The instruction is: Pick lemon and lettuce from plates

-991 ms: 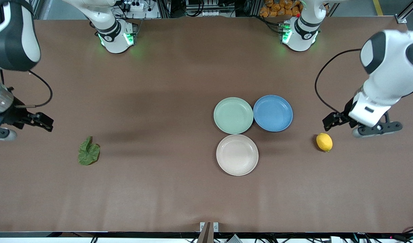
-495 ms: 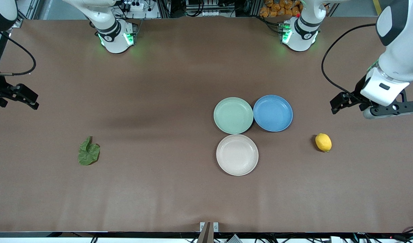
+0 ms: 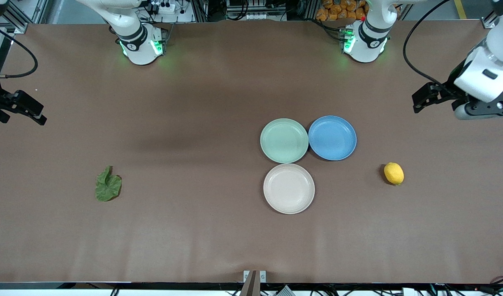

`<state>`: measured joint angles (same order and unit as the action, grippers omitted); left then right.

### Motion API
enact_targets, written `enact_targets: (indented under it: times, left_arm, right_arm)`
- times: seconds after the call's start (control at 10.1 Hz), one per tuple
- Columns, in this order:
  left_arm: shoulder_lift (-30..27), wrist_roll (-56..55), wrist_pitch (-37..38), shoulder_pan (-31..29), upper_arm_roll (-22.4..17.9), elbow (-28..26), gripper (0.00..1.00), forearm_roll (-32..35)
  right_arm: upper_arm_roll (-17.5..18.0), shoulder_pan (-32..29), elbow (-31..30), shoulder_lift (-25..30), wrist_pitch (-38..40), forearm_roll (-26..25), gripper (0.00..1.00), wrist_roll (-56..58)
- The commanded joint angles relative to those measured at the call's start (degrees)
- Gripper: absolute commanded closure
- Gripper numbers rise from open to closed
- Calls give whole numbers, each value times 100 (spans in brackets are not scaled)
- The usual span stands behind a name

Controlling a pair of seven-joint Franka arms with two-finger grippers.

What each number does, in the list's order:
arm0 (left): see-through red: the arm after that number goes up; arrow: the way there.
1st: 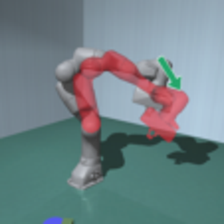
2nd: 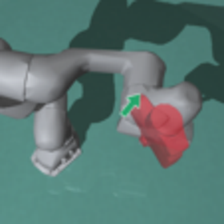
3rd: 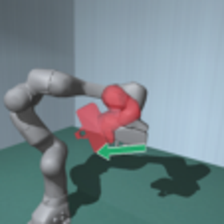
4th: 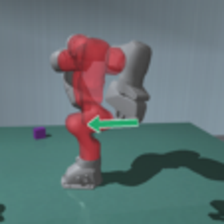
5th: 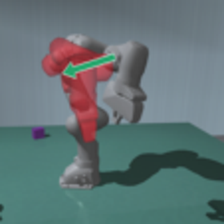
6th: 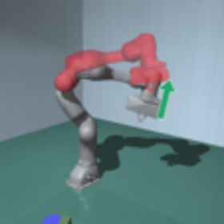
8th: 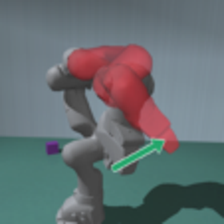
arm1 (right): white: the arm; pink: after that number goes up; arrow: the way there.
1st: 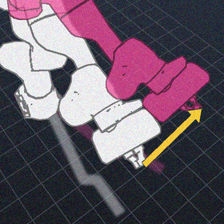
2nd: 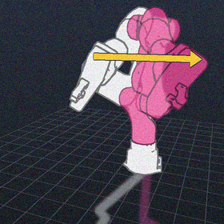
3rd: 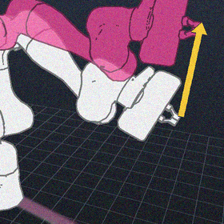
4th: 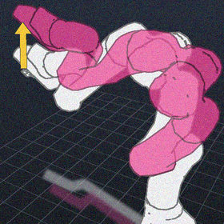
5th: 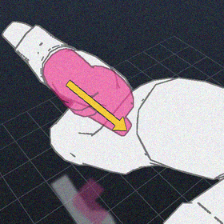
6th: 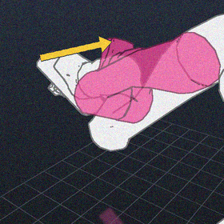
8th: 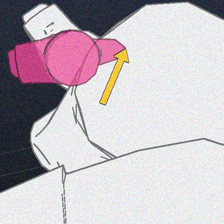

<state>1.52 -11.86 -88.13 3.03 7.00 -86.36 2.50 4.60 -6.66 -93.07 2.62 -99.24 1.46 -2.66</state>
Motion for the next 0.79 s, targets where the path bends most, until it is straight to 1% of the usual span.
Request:
enact_targets:
  times: [0.0,0.3,0.5,0.59,0.69]
  left_arm:
    - [-19,158,156,-39,-6,207,0,-144]
    - [-143,184,165,-39,3,207,0,-223]
    - [-161,210,165,-39,-6,207,0,-293]
    - [-152,219,165,-39,11,207,0,-276]
    - [-161,219,165,-48,12,207,0,-293]
  right_arm:
    - [-12,-37,235,45,438,188,0,108]
    - [-29,-2,237,36,528,145,0,126]
    - [-117,94,272,28,537,118,0,134]
    - [-230,234,307,10,546,101,0,134]
    - [-484,444,333,10,589,109,0,143]
